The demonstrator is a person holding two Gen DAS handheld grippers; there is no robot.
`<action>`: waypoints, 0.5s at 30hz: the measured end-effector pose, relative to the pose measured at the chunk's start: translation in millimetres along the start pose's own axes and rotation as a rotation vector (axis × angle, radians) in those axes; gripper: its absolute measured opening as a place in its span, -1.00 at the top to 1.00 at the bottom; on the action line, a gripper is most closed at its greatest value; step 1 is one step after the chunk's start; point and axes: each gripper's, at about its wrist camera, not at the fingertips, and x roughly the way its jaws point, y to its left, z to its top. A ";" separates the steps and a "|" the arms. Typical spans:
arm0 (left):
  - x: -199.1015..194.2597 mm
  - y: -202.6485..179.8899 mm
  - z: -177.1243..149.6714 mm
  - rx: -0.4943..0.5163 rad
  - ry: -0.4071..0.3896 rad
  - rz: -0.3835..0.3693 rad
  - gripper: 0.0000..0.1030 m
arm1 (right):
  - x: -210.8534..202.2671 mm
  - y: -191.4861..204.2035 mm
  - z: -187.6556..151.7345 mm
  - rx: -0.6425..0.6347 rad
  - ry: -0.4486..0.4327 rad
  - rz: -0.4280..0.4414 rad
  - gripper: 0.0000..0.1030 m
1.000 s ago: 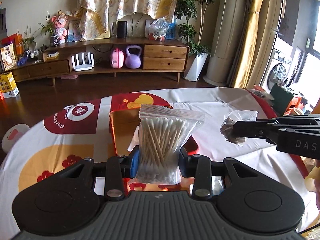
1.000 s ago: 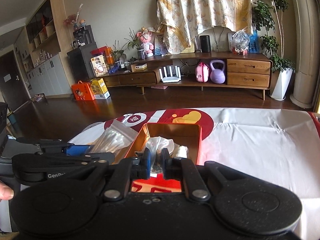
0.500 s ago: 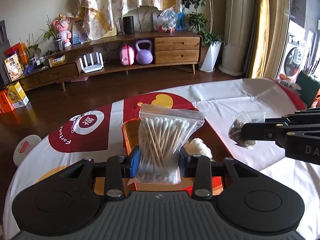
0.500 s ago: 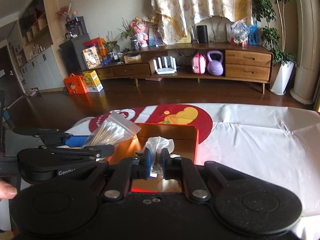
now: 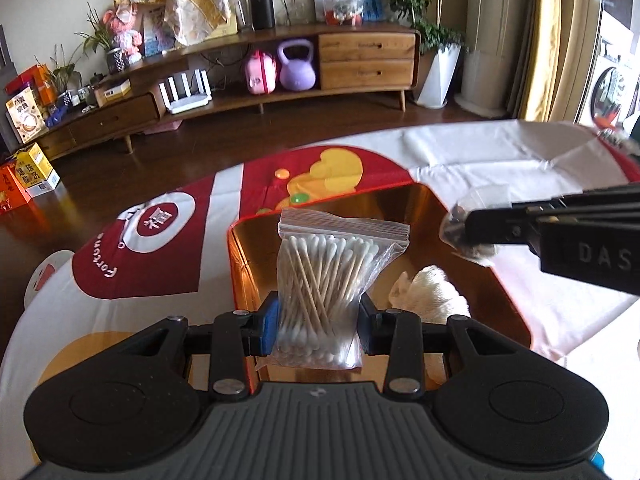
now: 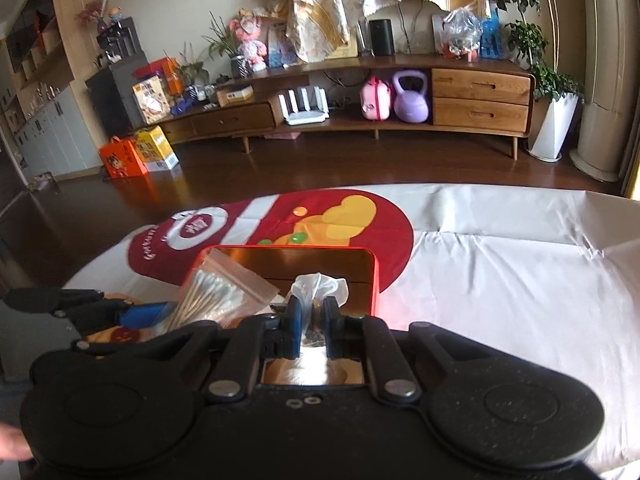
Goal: Organize soft objects
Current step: 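Carry the cotton swab bag and small bag with both tools over the red tin, then lower both bags into the red tin and open both tools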
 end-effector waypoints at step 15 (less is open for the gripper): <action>49.0 -4.9 -1.4 0.020 0.077 0.013 0.27 | 48.9 -3.3 -4.5 0.015 0.071 -0.027 0.76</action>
